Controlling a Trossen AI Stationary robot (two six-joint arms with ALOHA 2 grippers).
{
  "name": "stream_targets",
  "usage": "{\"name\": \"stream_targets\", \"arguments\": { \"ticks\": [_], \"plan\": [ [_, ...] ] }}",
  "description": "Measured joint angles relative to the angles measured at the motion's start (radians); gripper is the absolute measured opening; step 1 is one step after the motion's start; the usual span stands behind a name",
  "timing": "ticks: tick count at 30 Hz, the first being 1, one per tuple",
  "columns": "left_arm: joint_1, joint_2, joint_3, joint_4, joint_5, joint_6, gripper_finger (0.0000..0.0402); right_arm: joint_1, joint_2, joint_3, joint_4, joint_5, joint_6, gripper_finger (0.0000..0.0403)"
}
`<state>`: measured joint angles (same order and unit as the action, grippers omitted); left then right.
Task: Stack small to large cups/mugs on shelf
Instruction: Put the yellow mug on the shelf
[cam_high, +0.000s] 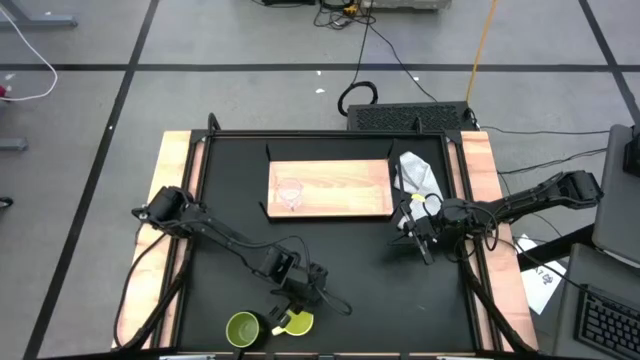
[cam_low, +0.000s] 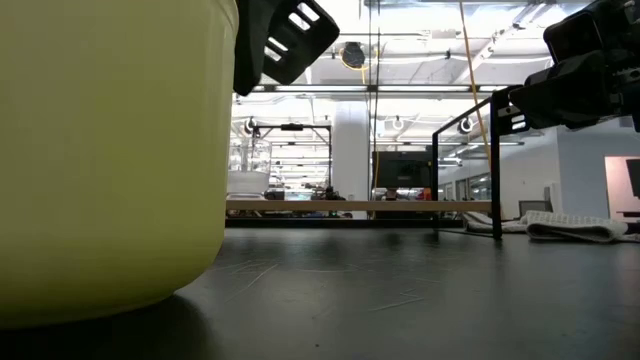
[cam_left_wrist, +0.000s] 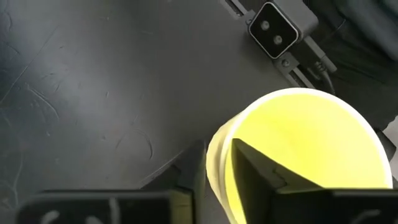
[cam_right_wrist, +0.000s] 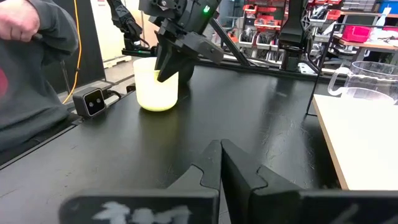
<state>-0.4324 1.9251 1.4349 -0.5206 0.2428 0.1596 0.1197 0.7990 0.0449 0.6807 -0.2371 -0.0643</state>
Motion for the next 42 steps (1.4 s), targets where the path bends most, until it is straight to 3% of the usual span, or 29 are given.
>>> {"name": "stream_targets", "arguments": {
  "ticks": [7, 28, 42],
  "plan": [
    [0.000, 0.000, 0.000, 0.001, 0.011, 0.015, 0.0010, 0.000, 0.000, 0.000, 0.000, 0.000, 0.000, 0.0000],
    [0.030, -0.057, 0.000, 0.093, -0.019, -0.038, 0.0004, 0.000, 0.000, 0.000, -0.004, 0.000, 0.024, 0.0000],
    [0.064, -0.222, -0.008, -0.036, -0.195, -0.050, 0.0004, 0.000, 0.000, 0.000, -0.003, 0.000, 0.024, 0.0000]
  ]
}}
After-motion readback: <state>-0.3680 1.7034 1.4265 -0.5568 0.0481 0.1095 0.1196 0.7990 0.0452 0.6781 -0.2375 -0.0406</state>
